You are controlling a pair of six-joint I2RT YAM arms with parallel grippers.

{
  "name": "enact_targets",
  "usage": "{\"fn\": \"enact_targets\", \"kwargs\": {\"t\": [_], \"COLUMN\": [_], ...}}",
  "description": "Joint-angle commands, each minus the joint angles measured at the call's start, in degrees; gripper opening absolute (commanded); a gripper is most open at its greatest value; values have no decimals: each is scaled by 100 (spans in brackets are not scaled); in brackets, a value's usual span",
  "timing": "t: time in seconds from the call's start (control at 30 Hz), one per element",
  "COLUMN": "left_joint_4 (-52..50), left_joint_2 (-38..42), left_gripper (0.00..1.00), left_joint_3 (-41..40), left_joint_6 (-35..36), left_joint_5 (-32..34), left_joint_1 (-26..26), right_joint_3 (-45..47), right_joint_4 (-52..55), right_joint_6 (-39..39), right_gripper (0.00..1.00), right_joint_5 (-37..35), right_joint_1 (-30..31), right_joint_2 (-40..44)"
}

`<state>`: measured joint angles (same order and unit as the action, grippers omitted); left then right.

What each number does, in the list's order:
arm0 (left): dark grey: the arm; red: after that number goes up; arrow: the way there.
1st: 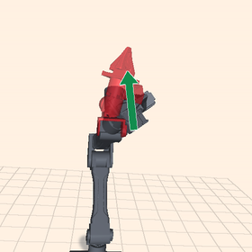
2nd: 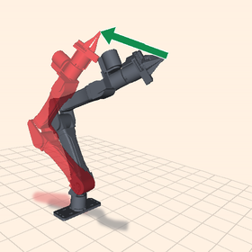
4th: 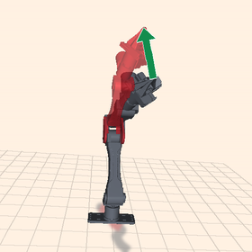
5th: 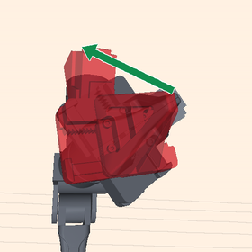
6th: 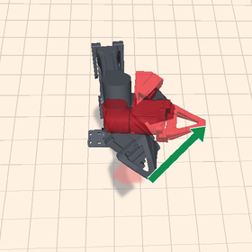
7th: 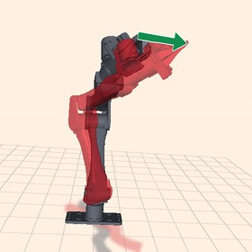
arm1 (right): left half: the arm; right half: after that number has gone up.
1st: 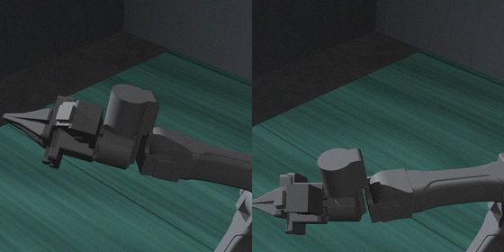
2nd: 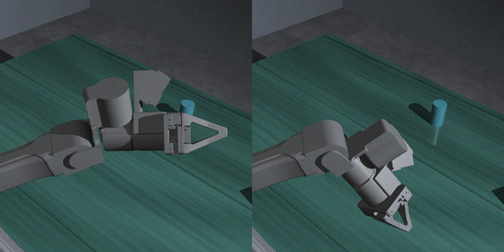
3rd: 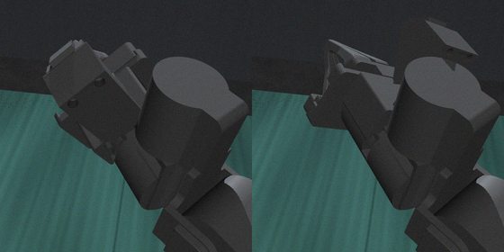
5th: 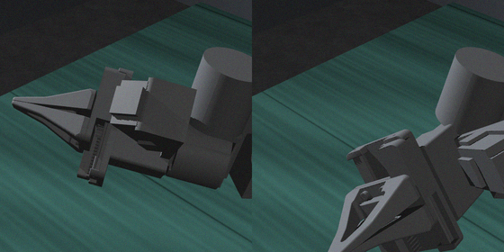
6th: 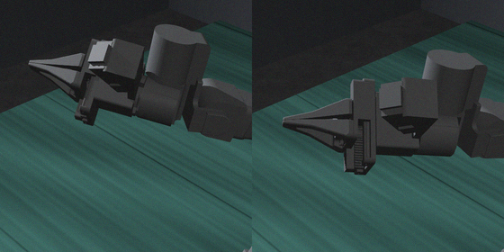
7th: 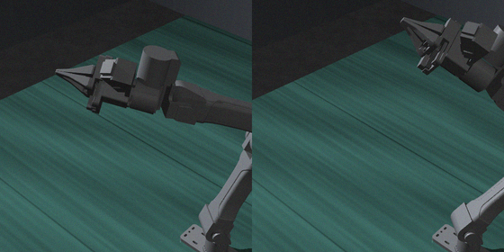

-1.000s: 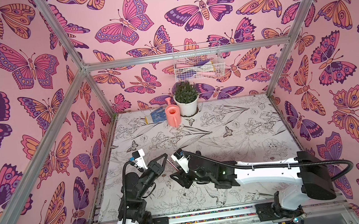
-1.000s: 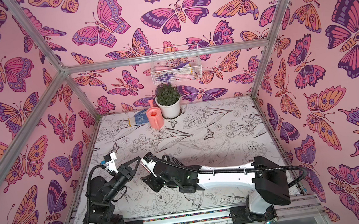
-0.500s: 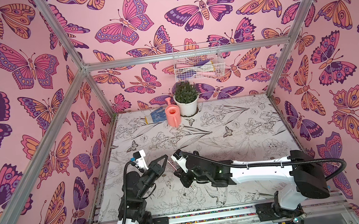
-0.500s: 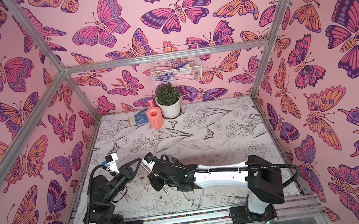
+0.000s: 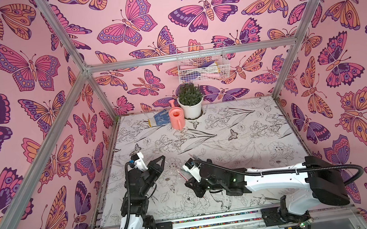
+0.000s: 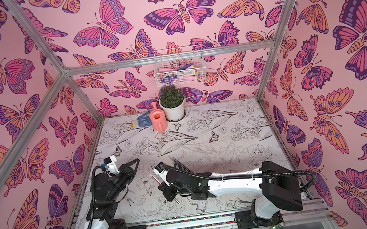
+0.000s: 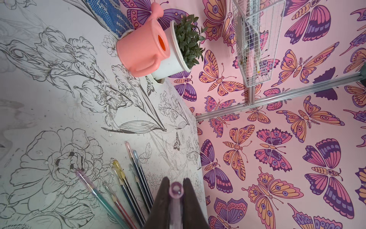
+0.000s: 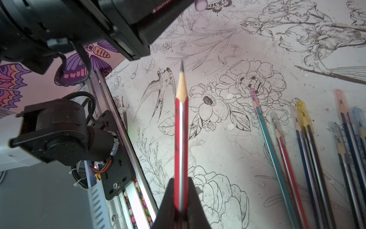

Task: Remove the protective cover of the pencils
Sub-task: Place the protective sleeve at the center of the board.

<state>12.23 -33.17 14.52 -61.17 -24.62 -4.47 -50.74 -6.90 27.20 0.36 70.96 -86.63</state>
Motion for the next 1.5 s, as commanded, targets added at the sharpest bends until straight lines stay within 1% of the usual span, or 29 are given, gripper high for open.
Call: {"fn": "enact_targets", "kwargs": {"t": [0.0,0.17,0.27,0.4,0.5,0.67,0.93,0.97,1.17,1.33,1.47], "left_joint_4": [208,334,524,731,1059,1637,2514,2576,3118,3355,3167], "left_joint_2": [30,-98,-388,-967,-1541,-2458,-3912,-4245,-5187,-5700,-5807], "left_gripper": [7,9,10,11,8,9,7,6,4,2,2], "left_joint_3": [-153,-402,-511,-539,-551,-609,-471,-426,-260,-204,-179], "left_joint_6": [-53,-27,16,141,184,192,264,286,299,290,323], "left_joint_5": [-74,92,185,269,307,467,545,542,475,314,392], "left_joint_1": [52,52,52,54,54,52,103,107,265,447,487], "right_joint_3": [70,34,-68,-303,-532,-800,-999,-1007,-1126,-1223,-1250], "right_joint_4": [18,258,246,221,235,262,435,459,717,903,970], "right_joint_6": [-14,-219,-204,-152,-119,-112,-119,-127,-140,-171,-199], "right_gripper": [0,0,0,0,0,0,0,0,0,0,0], "right_joint_5": [40,-63,-19,16,84,183,175,159,-11,-49,-72], "right_joint_1": [23,29,43,74,69,76,102,98,102,108,122], "right_joint_2": [-4,-302,-751,-1295,-1688,-2065,-2322,-2339,-2477,-2552,-2562]}}
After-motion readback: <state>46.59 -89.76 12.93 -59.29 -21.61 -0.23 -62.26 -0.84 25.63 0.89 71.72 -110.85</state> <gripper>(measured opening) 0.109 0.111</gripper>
